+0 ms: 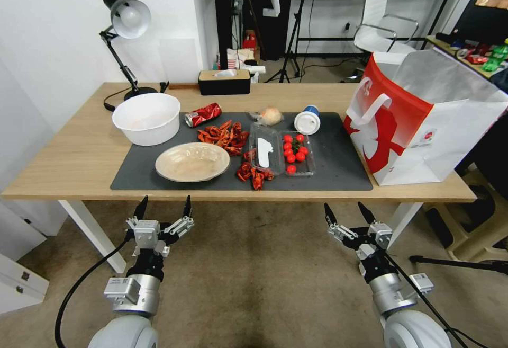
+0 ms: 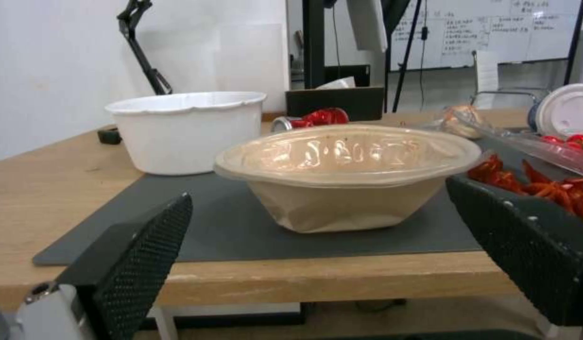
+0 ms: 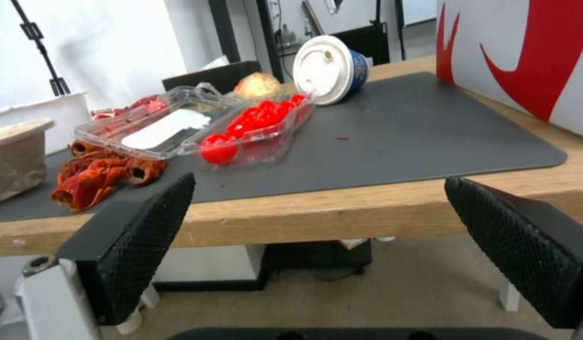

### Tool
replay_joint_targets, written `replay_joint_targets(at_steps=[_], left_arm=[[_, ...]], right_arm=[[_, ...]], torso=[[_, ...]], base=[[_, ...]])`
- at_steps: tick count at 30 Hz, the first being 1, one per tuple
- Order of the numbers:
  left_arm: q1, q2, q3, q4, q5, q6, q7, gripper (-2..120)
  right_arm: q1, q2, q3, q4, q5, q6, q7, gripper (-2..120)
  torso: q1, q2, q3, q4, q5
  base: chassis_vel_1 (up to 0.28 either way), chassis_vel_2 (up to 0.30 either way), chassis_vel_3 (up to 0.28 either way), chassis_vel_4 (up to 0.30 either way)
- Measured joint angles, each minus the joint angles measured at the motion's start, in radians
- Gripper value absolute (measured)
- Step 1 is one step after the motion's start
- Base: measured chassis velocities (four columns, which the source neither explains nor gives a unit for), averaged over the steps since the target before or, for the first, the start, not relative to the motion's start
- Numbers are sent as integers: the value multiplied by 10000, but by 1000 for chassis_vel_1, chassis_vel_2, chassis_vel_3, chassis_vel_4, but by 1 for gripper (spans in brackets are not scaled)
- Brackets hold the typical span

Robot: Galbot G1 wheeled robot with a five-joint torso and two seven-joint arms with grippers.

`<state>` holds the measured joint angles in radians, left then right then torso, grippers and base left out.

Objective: Pick up the trash from the table and place it into the takeout bag.

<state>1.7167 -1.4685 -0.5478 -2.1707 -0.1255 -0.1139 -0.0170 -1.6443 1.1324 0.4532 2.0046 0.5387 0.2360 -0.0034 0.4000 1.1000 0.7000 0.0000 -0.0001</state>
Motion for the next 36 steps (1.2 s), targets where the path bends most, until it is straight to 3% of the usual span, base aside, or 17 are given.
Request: replay_joint_targets(at_steps=[11, 17, 24, 26, 36], left_arm=[[-16, -10, 25, 4, 175, 160, 22, 100], [-12, -3, -12, -50, 167, 193, 28, 100], [-42, -45, -40, -189, 174, 355, 41, 100], [-54, -70, -38, -191, 177, 407, 41, 100], [-40, -186, -39, -329, 189, 533, 38, 100]], right_arm=[[-6, -7, -27, 154, -92, -211, 199, 100], [395, -289, -285, 600, -212, -988, 648, 100], [2280, -988, -1008, 556, 239, -2158, 992, 100], [3504, -1185, -1661, 369, 431, -2738, 1332, 100], [6772, -1003, -3556, -118, 1432, -4373, 2942, 100]], torso=[[0, 0, 1, -1, 1], [0, 0, 0, 0, 0], [0, -2, 1, -2, 0], [1, -3, 2, 0, 2], [2, -2, 1, 2, -1]], base=[[0, 0, 0, 0], [0, 0, 0, 0], [0, 0, 0, 0], [0, 0, 0, 0], [0, 0, 0, 0]])
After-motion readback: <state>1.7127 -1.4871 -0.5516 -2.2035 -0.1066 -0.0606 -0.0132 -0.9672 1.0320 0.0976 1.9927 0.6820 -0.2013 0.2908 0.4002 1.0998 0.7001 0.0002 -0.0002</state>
